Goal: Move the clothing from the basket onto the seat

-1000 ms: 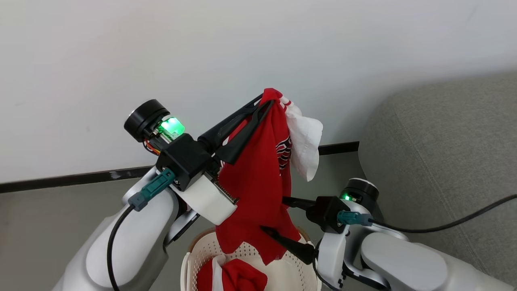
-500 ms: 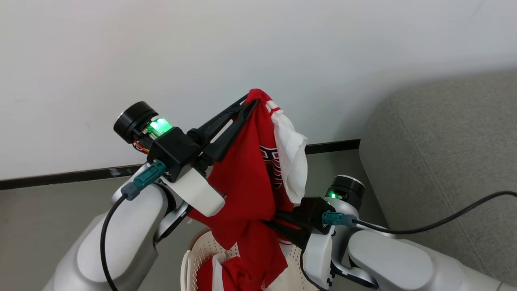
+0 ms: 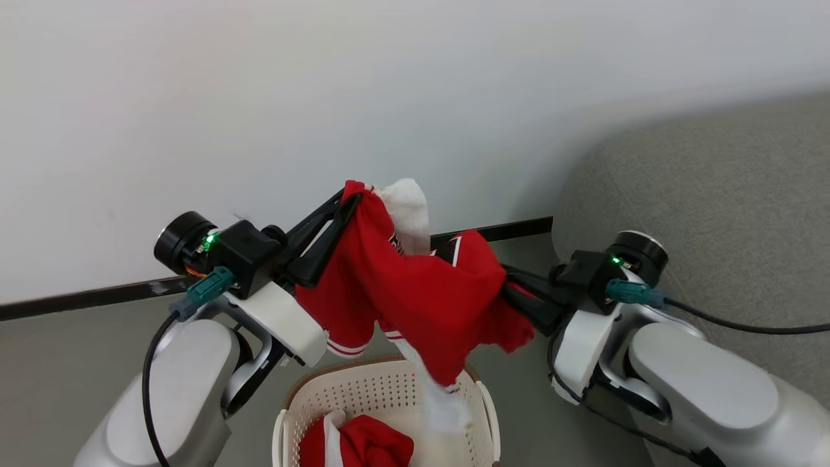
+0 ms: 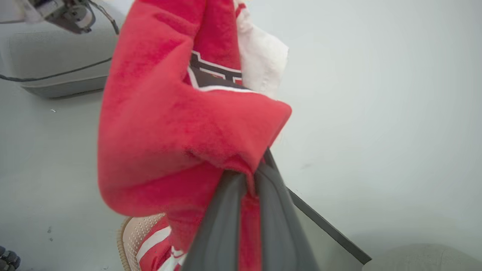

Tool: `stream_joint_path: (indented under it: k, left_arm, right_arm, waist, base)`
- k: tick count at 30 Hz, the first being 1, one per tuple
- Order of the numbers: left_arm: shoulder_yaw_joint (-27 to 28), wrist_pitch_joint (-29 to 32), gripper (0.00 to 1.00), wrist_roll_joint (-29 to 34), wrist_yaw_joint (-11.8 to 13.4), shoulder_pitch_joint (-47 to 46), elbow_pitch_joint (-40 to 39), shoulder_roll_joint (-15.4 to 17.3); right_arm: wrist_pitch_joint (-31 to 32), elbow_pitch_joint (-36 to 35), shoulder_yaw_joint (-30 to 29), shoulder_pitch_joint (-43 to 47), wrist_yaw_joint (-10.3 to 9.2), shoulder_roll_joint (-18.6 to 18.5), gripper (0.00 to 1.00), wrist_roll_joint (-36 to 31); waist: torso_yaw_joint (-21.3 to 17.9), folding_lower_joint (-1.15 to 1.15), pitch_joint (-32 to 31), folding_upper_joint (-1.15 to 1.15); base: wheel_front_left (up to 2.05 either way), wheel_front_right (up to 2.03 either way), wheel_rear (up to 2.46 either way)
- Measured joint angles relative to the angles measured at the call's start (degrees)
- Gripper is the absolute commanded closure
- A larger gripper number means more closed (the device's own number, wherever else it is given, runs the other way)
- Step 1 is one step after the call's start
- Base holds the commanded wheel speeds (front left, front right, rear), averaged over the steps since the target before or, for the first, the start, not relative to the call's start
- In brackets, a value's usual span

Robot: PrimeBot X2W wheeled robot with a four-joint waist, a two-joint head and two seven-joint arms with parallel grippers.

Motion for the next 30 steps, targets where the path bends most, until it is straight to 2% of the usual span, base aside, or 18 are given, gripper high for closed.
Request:
stream_joint_path:
  k: [2, 3, 16, 30]
  left_arm:
    - [0.3, 0.1, 0.14, -1.0, 0.0, 0.8, 0.6, -0.4]
    - [0.3, 0.3, 0.00, -1.6, 0.0, 1.2, 0.9, -0.6]
    - [0.4, -0.4, 0.00, -5.8, 0.0, 5.2, 1.8, -1.8]
    - [-4.8, -2.6, 0.00, -6.3, 0.0, 7.4, 0.5, -3.9]
  right_arm:
    - [0.0, -0.8, -2.5, 1.0, 0.00, -0.8, 1.00, 0.4]
    - [0.0, -1.2, -3.5, 1.5, 0.00, -1.1, 1.00, 0.6]
    - [0.0, -3.3, -18.7, 6.2, 0.00, -4.7, 1.00, 1.8]
    - [0.0, -5.0, -29.9, 13.3, 0.00, -7.5, 1.00, 1.4]
  waist:
    - [-0.5, 0.00, 0.0, 0.00]
    - [-0.7, 0.00, 0.0, 0.00]
    - [-2.9, 0.00, -0.2, 0.00]
    - [-5.3, 0.00, -0.9, 0.00]
  base:
    - [0.00, 0.00, 0.00]
    - [0.00, 0.00, 0.00]
    - [0.00, 0.00, 0.00]
    - [0.00, 0.00, 0.00]
